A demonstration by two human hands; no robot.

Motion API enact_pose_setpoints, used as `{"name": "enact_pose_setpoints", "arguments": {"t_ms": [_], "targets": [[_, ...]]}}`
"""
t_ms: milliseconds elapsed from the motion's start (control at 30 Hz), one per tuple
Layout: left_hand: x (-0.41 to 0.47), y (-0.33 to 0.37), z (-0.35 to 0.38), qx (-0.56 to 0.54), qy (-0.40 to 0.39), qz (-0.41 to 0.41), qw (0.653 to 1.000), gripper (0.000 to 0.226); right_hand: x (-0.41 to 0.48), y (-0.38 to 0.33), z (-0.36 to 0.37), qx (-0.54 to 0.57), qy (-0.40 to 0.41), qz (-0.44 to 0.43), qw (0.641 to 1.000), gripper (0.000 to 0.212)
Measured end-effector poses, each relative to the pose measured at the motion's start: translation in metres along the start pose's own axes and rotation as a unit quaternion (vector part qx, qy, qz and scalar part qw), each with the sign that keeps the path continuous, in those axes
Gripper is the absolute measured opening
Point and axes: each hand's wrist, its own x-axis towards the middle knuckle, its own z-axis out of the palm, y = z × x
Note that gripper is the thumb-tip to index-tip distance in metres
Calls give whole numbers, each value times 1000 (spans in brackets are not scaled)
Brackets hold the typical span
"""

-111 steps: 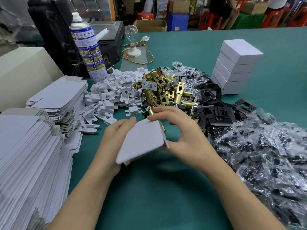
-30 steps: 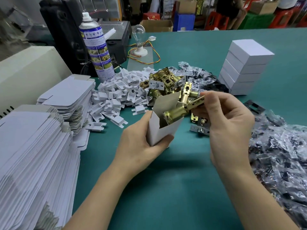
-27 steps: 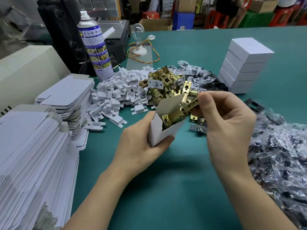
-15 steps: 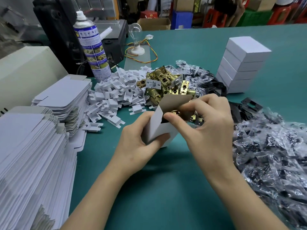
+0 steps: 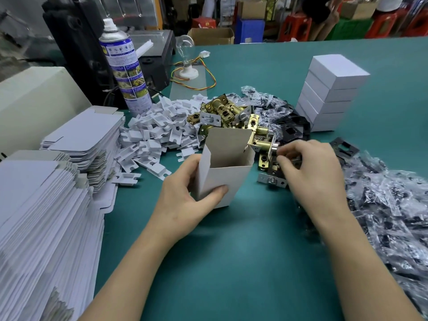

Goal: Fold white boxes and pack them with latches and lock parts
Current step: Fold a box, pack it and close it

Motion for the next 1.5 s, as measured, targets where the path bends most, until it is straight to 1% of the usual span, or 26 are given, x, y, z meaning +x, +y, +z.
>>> {"name": "enact_pose_setpoints", "arguments": {"t_ms": [67, 200, 233, 333, 400, 467, 533, 700, 833, 1000, 1067, 1133, 1167, 1233, 1300, 1400, 1500], "targets": [[0, 0, 0, 0, -2, 0, 1000, 44, -2, -1, 0, -37, -24, 0, 999, 10], [-1, 2, -2, -1, -6, 0, 1000, 42, -2, -3, 0, -53, -46, -16, 997, 7], [-1, 2, -3, -1, -6, 0, 1000, 42, -3, -4, 2, -65, -62, -20, 996, 10], [-1, 1, -3, 2, -6, 2, 1000, 41, -5, -6, 7, -117, -121, -24, 985, 30], [0, 1, -2, 6, -6, 1, 1000, 40, -6, -5, 8, -123, -130, -29, 983, 39], [0, 0, -2, 12, -6, 2, 1000, 39, -6, -3, 8, -115, -124, -29, 985, 41], [0, 0, -3, 16, -7, 6, 1000, 38, -6, -1, 10, -124, -128, -32, 983, 36], [0, -1, -3, 16, -6, 6, 1000, 37, -6, 0, 13, -116, -126, -31, 985, 15], [0, -2, -3, 17, -6, 11, 1000, 36, -5, 0, 14, -103, -118, -34, 987, 9], [1, -3, -3, 17, -8, 11, 1000, 37, -5, -2, 13, -78, -111, -48, 990, 6], [1, -3, -3, 18, -9, 14, 1000, 37, -5, -4, 12, -57, -129, -58, 988, 6], [1, -4, -3, 20, -8, 18, 1000, 36, -6, -7, 11, -14, -162, -64, 985, 6], [1, -4, -3, 21, -8, 19, 1000, 36, -6, -9, 10, 17, -168, -61, 984, 7], [1, -4, -3, 19, -9, 17, 1000, 36, -5, -8, 6, 40, -142, -52, 988, 15], [1, -4, -3, 17, -11, 17, 1000, 36, -3, -5, 1, -3, -130, -42, 991, 25], [1, -3, -3, 11, -8, 18, 1000, 37, -3, -5, -4, -84, -175, -38, 980, 37], [1, -3, -3, 8, -11, 18, 1000, 38, -6, -9, -3, -96, -194, -44, 975, 40]]}}
